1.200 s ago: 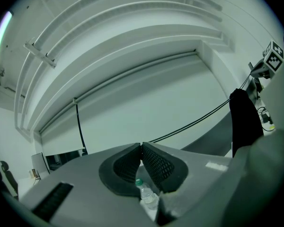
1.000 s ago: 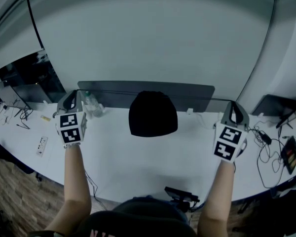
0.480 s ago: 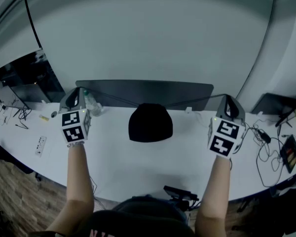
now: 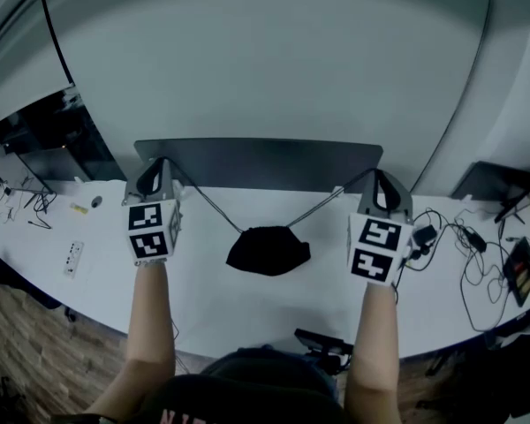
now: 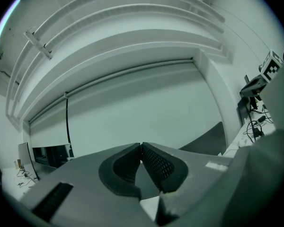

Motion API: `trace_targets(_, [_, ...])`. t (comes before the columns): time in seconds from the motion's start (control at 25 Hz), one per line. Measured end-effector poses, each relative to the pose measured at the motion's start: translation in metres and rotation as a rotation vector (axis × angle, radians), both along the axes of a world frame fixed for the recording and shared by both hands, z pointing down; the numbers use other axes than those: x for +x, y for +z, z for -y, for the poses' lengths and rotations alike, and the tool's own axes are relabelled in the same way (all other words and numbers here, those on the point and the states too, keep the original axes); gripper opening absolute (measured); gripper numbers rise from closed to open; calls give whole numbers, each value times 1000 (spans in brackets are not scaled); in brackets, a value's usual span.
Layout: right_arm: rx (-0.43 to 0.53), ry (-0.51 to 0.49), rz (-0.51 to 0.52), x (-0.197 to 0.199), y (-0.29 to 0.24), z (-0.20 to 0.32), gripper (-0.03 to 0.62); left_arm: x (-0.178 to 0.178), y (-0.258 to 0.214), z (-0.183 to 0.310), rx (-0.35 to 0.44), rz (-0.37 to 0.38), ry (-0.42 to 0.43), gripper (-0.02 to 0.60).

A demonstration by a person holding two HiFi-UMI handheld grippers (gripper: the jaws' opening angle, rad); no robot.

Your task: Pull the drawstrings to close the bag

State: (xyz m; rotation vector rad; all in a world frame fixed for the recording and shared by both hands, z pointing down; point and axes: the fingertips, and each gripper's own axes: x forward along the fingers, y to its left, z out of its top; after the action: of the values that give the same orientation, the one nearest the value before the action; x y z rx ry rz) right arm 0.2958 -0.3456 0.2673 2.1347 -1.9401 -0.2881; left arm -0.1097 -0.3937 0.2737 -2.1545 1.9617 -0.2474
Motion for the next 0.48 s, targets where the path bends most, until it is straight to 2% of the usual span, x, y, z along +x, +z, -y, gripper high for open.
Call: trace_targets(0.48, [22, -123, 91, -41, 6, -9, 5, 38, -6, -18, 47, -90, 63, 14])
